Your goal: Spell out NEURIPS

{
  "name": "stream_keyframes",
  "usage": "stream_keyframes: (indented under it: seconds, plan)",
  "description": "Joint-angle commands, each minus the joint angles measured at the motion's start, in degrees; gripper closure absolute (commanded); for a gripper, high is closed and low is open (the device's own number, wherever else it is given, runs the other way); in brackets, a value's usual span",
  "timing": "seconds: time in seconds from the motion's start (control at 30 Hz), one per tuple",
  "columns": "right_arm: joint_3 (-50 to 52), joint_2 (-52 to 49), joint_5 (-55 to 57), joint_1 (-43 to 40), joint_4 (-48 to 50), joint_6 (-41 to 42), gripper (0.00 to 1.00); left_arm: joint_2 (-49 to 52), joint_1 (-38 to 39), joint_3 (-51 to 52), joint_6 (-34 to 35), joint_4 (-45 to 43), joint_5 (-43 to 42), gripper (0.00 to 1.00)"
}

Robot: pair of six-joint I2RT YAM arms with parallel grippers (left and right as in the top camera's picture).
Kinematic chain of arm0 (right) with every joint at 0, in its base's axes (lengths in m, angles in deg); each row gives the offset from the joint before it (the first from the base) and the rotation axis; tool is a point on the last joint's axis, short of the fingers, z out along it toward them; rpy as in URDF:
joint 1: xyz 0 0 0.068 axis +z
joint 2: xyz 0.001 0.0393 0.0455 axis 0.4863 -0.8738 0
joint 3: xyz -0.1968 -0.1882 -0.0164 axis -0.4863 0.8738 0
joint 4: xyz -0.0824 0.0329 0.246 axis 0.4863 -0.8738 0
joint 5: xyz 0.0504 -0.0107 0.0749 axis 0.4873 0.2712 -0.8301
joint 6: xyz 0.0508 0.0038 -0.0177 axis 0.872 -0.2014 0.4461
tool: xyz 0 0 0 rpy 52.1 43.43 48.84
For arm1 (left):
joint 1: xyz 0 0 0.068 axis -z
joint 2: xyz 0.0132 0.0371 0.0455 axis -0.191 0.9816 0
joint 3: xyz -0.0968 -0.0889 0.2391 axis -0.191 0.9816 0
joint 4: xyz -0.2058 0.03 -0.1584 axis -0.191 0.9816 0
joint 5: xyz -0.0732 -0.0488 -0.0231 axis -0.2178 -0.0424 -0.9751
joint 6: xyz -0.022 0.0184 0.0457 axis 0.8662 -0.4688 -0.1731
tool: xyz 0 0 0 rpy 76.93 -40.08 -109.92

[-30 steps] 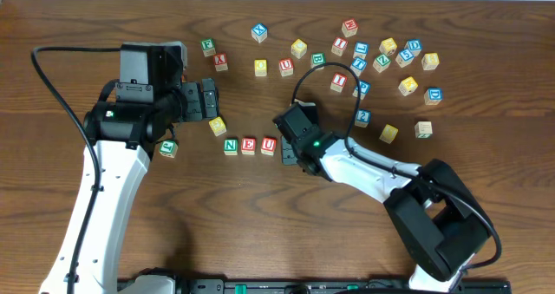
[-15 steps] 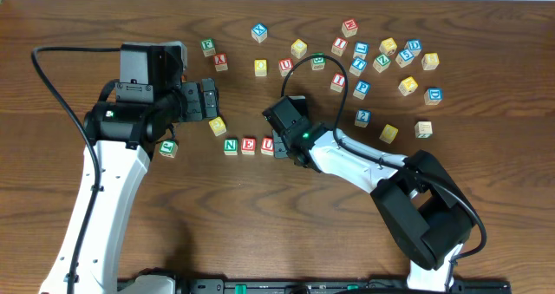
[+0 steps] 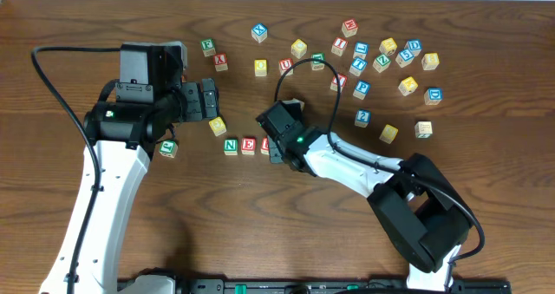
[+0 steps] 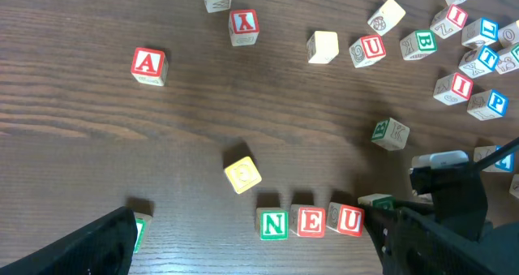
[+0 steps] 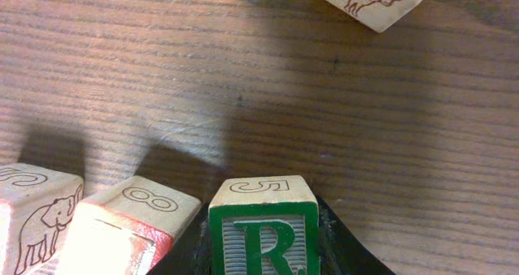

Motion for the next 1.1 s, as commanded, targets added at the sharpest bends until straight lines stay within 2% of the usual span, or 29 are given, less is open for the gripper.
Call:
stream_keyframes:
  seconds: [0.0,0.17,0.37,0.43,1.07]
  plan:
    - [1.0,-2.6,-3.1,0.9,-1.2,0.4,0.78,-0.5,-0.1,-1.3,-0.3,0.0,-0.3,0.02]
    - [1.0,-2.6,-3.1,0.9,-1.2,0.8,0.78,-0.5,-0.1,-1.3,-0.3,0.0,-0.3,0.02]
    - [1.0,-2.6,-3.1,0.9,-1.2,0.8,0.67,-0.5,-0.1,-1.3,-0.3,0.0,-0.3,0.02]
    - [1.0,-2.6,-3.1,0.9,-1.2,0.8,0.66,-0.5,-0.1,-1.3,-0.3,0.0,-0.3,0.02]
    - [1.0,-2.6,-2.0,0.8,-1.6,1.2,0.66,-0.5,-0.1,-1.3,-0.3,0.0,-0.3,0.02]
